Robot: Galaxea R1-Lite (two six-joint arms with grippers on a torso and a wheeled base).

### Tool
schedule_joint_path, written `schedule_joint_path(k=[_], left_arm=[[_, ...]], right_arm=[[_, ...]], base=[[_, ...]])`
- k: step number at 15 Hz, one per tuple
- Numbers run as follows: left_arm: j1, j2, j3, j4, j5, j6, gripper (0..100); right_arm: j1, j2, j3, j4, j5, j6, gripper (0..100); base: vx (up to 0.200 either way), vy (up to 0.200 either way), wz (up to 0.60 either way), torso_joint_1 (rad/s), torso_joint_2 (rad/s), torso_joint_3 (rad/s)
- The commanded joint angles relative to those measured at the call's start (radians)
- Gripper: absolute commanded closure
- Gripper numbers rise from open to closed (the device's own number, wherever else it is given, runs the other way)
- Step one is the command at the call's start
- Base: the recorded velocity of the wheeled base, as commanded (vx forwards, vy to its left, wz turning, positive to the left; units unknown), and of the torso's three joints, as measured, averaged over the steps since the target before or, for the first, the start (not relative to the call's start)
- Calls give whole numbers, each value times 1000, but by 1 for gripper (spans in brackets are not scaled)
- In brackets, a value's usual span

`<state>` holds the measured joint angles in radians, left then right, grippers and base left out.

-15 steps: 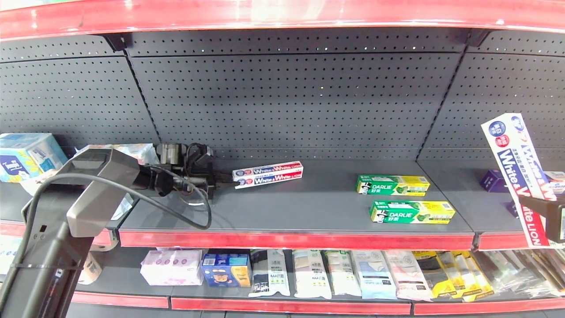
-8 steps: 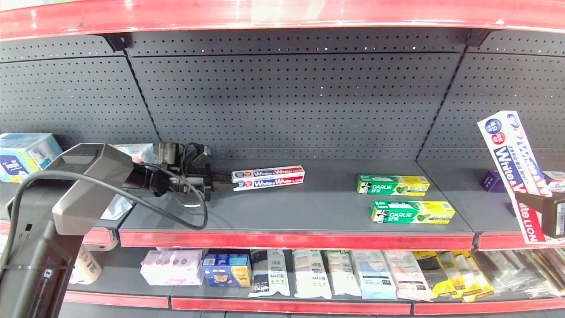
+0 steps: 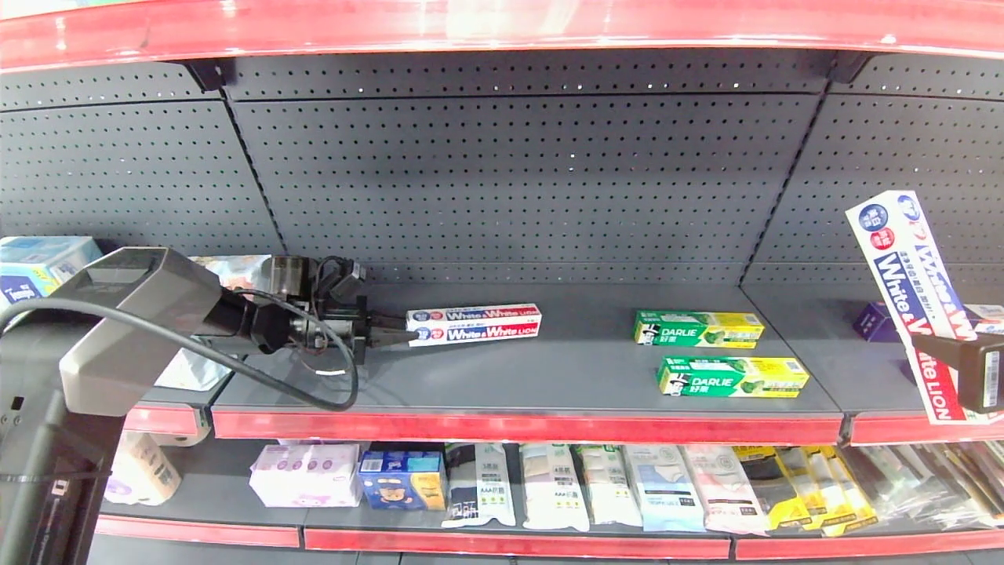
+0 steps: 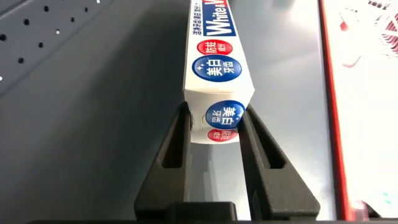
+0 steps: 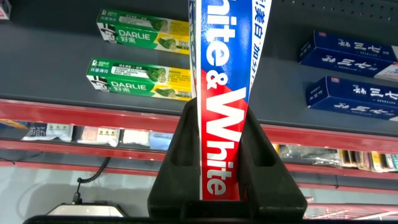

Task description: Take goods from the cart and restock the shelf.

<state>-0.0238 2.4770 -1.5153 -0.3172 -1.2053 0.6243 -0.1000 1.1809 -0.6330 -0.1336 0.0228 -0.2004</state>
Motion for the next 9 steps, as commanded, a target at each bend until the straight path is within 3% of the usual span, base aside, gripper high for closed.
schedule_joint_path(k=[1, 9], left_arm=[[1, -27, 30, 0, -2, 0, 100], [7, -76, 113, -3, -46, 6, 100]], right_arm=[[0, 5, -2, 0, 2, -1, 100], [0, 17, -8, 0, 9, 1, 100]], base=[[0, 0, 0, 0, 0, 0], [0, 0, 0, 0, 0, 0]])
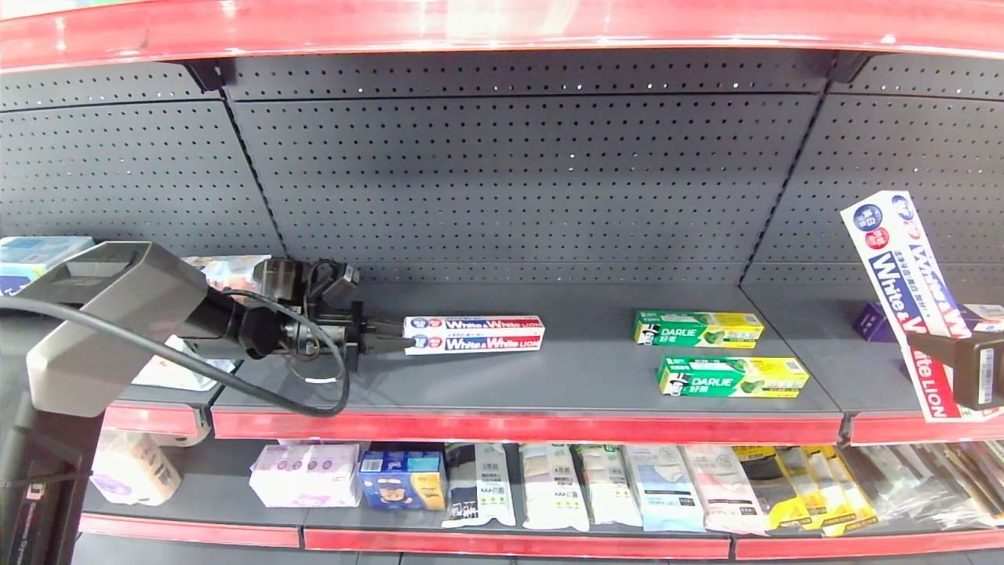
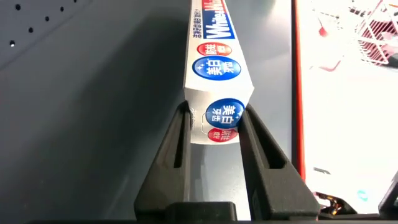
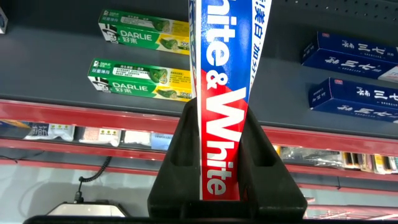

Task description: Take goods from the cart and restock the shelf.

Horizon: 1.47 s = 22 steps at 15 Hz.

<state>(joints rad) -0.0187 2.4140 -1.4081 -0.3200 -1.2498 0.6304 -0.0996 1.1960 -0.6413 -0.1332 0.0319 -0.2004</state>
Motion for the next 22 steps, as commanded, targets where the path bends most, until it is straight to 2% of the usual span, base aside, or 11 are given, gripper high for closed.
schedule_joint_path(k=[1, 9, 16, 22], left_arm=[[2, -21, 20, -1, -10, 0, 100], [3, -53, 100, 1, -14, 29, 100], [2, -81, 175, 1, -14, 69, 100], [0, -76, 181, 1, -37, 87, 100]], right_arm=[[0, 2, 0, 0, 0, -1, 100], [0, 4, -5, 0, 0, -1, 100], [0, 8, -14, 0, 0, -1, 100], [12, 11, -14, 0, -6, -1, 100]], base=[[0, 0, 0, 0, 0, 0], [0, 0, 0, 0, 0, 0], [0, 0, 0, 0, 0, 0], [0, 0, 0, 0, 0, 0]])
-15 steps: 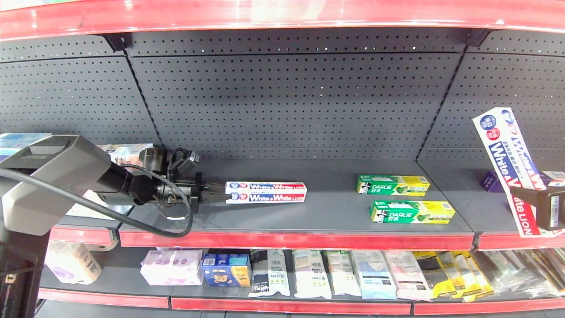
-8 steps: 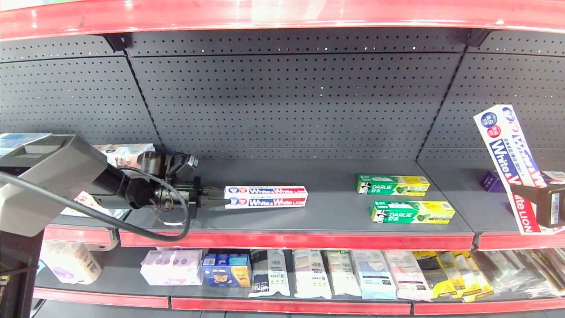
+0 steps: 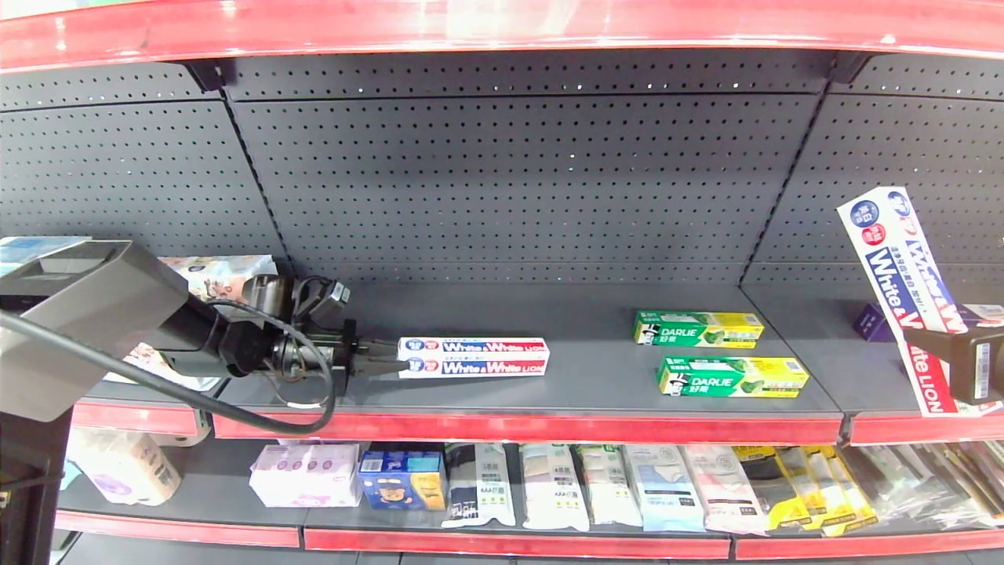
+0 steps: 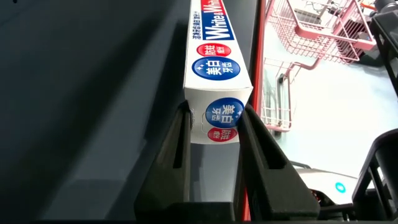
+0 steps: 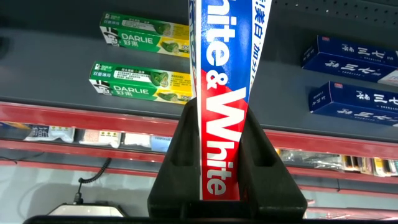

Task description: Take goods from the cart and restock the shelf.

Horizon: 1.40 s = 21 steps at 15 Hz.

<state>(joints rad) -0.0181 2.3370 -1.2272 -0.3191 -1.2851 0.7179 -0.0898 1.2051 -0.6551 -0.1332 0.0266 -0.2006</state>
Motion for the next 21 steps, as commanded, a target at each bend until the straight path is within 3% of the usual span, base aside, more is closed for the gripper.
schedule_joint_path(k=[1, 4, 10, 13, 21], left_arm=[[0, 1, 5, 0, -2, 2, 100], [0, 1, 22, 0, -3, 25, 100], [-6, -1, 28, 0, -23, 35, 100], [-6, -1, 43, 0, -31, 61, 100], [-11, 4, 63, 2, -31, 80, 100]], right_arm=[[2, 7, 0, 0, -1, 0, 100], [5, 11, -1, 0, -1, 0, 100], [10, 22, -11, 0, -1, 1, 100], [10, 24, -11, 0, -2, 1, 100], [10, 21, -11, 0, -2, 1, 100]], base=[[0, 0, 0, 0, 0, 0], [0, 0, 0, 0, 0, 0], [0, 0, 0, 0, 0, 0], [0, 0, 0, 0, 0, 0], [0, 0, 0, 0, 0, 0]])
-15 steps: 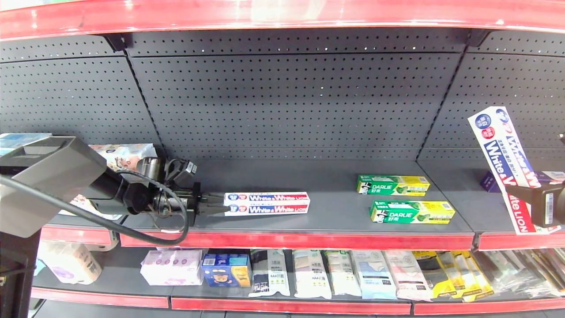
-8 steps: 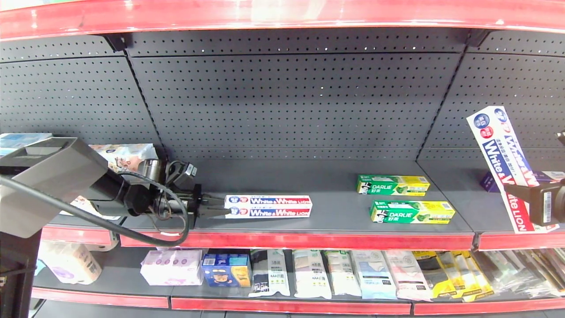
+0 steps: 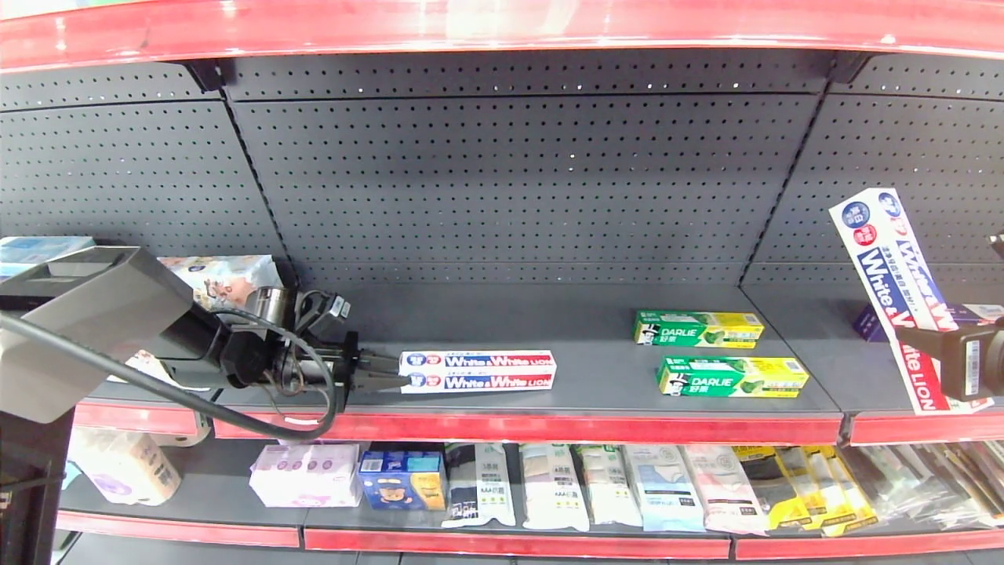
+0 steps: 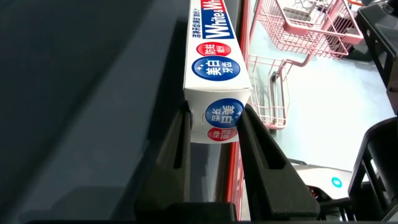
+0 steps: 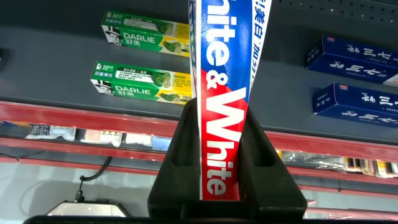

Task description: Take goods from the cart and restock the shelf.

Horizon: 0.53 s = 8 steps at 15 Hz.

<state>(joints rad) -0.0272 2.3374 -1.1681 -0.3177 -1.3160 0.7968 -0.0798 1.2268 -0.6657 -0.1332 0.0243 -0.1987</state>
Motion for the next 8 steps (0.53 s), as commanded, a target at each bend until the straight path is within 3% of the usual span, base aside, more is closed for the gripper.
schedule_joint_path(k=[1, 8], left_arm=[[-2, 2, 11, -1, 0, 2, 100], [-2, 13, 15, -1, -28, 2, 100]], right_arm=[[0, 0, -2, 0, 0, -2, 100], [0, 8, -2, 0, 0, -1, 100]], base=[[0, 0, 0, 0, 0, 0], [0, 0, 0, 0, 0, 0]])
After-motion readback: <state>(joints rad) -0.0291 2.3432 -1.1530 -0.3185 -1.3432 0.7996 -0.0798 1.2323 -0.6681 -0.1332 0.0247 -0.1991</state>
